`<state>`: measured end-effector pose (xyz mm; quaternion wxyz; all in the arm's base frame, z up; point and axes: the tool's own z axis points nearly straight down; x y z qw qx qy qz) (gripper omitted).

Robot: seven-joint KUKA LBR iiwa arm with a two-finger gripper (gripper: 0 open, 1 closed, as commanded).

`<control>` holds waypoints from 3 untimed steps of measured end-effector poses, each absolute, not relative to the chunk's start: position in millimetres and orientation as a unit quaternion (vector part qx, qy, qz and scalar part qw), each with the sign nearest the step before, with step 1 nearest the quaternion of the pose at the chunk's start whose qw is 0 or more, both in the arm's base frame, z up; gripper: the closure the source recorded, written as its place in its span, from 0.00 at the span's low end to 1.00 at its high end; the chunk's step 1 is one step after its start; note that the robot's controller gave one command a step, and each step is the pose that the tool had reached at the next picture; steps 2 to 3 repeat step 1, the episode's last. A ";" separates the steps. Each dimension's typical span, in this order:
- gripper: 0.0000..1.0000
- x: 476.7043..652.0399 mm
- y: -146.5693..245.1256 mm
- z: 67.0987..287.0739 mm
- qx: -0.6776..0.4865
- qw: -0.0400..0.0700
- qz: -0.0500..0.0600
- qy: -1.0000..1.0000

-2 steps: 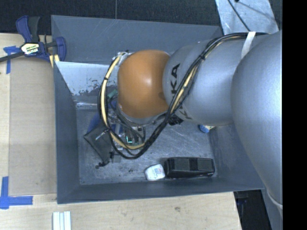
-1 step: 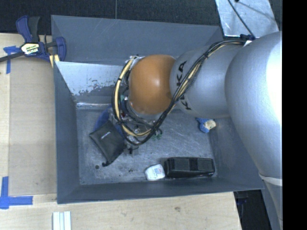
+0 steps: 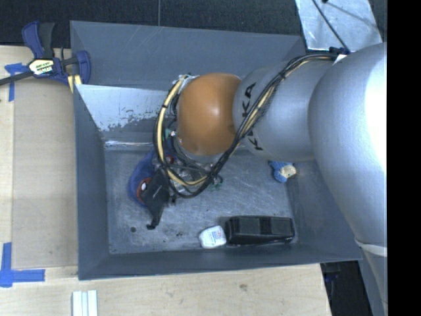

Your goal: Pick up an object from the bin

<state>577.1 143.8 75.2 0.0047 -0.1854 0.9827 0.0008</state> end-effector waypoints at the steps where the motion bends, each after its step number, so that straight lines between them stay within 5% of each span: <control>1: 1.00 615.6 117.9 212.0 -0.163 0.007 0.000 0.987; 3: 1.00 615.6 117.9 212.0 -0.163 0.007 0.000 0.987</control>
Offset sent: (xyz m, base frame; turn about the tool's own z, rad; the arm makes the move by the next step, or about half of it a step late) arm 0.0351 -0.0248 0.1310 0.0426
